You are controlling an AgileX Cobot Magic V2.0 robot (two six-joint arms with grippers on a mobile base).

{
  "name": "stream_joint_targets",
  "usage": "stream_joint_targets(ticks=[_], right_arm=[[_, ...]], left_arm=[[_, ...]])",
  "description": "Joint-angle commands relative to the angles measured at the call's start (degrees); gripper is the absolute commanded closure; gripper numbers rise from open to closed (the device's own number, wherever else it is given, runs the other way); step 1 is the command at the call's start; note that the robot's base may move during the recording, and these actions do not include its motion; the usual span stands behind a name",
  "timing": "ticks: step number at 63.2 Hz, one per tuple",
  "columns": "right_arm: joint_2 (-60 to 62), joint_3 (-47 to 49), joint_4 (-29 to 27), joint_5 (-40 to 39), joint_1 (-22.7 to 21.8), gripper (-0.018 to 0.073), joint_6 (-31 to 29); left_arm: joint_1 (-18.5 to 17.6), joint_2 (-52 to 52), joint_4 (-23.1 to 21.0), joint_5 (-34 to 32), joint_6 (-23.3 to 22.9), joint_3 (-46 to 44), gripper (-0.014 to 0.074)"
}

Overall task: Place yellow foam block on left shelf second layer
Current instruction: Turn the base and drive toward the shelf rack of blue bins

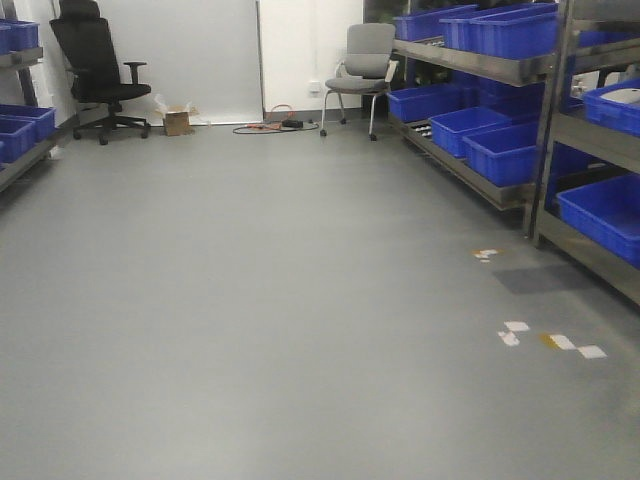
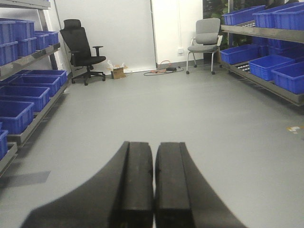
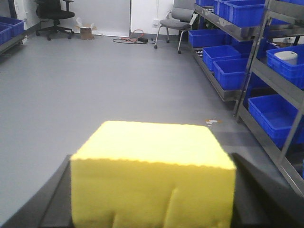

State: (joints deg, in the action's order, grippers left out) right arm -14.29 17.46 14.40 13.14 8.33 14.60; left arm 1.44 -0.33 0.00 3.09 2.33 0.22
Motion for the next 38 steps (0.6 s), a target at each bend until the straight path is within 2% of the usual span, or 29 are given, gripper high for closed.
stream_joint_targets(ticks=[1, 38], right_arm=[[-0.5, 1.7, 0.9, -4.8, -0.3, 0.0037, -0.4], [-0.5, 1.7, 0.9, -4.8, -0.3, 0.0037, -0.4]], left_arm=[[0.0, -1.1, -0.3, -4.7, -0.2, 1.6, 0.0472], [0.0, -1.0, -0.3, -4.7, -0.2, 1.6, 0.0472]])
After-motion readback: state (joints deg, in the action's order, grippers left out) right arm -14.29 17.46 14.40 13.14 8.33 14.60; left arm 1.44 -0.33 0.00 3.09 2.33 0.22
